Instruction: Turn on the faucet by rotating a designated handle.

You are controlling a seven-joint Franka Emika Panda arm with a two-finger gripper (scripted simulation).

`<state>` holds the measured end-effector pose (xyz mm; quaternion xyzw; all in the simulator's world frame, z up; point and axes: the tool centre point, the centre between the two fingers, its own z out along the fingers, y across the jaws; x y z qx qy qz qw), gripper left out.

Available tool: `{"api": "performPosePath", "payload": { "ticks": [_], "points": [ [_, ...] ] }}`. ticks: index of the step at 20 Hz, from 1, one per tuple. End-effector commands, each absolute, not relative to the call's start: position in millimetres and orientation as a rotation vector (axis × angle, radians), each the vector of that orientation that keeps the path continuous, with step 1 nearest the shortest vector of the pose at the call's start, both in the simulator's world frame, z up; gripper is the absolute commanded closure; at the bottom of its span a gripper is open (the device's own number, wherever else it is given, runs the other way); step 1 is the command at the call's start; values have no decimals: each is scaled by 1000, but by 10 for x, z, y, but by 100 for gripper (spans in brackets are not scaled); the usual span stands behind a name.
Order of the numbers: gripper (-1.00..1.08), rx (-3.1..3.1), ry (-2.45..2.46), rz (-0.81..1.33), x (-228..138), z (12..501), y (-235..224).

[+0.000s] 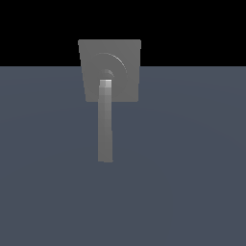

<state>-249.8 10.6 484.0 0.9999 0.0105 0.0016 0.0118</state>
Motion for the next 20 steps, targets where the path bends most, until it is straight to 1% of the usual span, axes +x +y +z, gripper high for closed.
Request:
{"api": "performPosePath", "payload": {
  "ticks": [1, 11, 20],
  "points": [
    [108, 3118, 33, 5, -2498, 4840, 106],
    [108, 3092, 130, 55, -2431, 4908, 280],
    [108, 3046, 176, 77, -2427, 4928, 272]
  ]
}}
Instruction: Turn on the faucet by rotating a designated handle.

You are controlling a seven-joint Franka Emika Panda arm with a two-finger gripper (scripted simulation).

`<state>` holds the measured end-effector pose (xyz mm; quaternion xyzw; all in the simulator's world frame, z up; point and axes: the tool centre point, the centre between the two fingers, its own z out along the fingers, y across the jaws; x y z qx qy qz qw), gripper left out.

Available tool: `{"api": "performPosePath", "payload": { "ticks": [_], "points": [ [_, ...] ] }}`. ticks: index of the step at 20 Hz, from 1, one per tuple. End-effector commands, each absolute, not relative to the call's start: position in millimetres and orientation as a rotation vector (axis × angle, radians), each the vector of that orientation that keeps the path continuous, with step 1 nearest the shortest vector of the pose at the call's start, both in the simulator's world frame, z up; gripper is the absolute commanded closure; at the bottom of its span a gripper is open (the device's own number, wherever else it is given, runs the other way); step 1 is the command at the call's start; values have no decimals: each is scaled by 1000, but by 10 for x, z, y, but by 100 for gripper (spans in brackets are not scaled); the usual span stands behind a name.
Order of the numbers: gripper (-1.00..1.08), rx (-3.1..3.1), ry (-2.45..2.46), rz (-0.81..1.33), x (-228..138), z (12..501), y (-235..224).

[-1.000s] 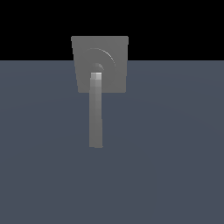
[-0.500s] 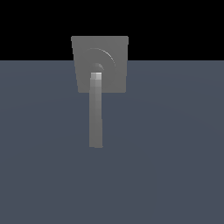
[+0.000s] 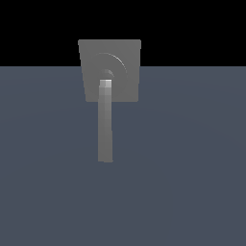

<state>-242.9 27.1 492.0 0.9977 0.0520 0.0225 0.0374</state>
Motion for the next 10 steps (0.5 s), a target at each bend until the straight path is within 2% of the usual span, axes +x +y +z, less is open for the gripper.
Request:
{"api": "performPosePath", "payload": {
  "ticks": [1, 10],
  "points": [
    [108, 3031, 191, 83, -2425, 4935, 272],
    [108, 2782, 404, 153, -2393, 5065, 275]
  ]
}}
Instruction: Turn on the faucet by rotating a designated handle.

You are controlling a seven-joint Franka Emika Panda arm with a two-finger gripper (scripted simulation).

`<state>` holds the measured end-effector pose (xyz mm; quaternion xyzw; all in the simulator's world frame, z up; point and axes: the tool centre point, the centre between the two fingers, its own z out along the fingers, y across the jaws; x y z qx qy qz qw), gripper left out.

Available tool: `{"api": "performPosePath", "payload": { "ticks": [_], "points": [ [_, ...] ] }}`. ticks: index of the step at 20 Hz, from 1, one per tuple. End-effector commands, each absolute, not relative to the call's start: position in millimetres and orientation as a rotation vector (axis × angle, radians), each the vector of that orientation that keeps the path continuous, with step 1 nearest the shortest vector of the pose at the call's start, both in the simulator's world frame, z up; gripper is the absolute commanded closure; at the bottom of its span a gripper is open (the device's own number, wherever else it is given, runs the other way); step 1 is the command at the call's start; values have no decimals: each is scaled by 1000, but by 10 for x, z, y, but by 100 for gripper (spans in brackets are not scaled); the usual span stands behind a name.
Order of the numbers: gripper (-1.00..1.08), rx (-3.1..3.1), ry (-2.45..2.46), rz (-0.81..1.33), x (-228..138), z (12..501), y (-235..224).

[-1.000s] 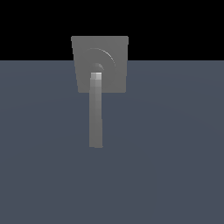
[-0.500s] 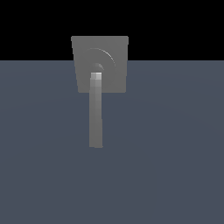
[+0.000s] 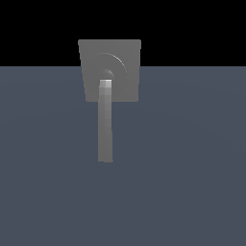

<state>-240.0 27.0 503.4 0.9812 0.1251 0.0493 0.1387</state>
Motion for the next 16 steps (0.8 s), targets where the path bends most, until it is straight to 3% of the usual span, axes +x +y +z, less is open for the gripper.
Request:
{"api": "performPosePath", "payload": {
  "ticks": [1, 16],
  "points": [
    [108, 2740, 435, 159, -2387, 5089, 279],
    [108, 1899, 866, 39, -2266, 5567, 612]
  ]
}}
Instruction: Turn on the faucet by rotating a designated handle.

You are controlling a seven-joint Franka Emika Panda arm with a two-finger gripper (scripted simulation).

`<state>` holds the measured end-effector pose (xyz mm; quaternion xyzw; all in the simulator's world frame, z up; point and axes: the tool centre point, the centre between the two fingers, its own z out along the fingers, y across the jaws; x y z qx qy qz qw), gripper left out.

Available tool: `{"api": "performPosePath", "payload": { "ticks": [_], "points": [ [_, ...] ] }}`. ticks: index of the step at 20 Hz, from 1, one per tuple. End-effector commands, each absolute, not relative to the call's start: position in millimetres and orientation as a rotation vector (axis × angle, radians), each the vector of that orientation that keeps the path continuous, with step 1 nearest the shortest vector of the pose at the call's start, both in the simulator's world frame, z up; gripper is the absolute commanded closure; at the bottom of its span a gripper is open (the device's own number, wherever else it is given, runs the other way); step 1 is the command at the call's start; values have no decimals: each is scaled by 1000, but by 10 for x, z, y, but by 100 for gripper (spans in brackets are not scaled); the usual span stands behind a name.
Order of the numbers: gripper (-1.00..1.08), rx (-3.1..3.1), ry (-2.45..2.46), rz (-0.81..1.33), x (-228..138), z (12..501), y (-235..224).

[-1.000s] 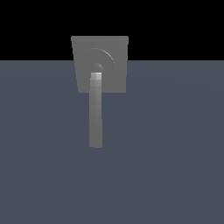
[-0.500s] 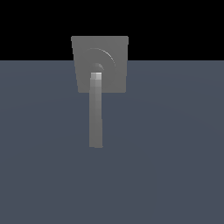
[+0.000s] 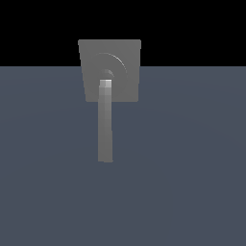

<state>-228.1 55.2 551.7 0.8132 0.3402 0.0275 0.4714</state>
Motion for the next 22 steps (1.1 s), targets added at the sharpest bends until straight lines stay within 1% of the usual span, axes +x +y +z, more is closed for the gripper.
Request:
{"api": "performPosePath", "payload": {
  "ticks": [1, 12, 17, 22],
  "points": [
    [108, 1840, 886, 17, -2256, 5594, 654],
    [108, 1178, 1036, -309, -2111, 5727, 1262],
    [108, 876, 1064, -499, -2014, 5646, 1593],
    [108, 573, 1070, -707, -1892, 5453, 1923]
  ]
}}
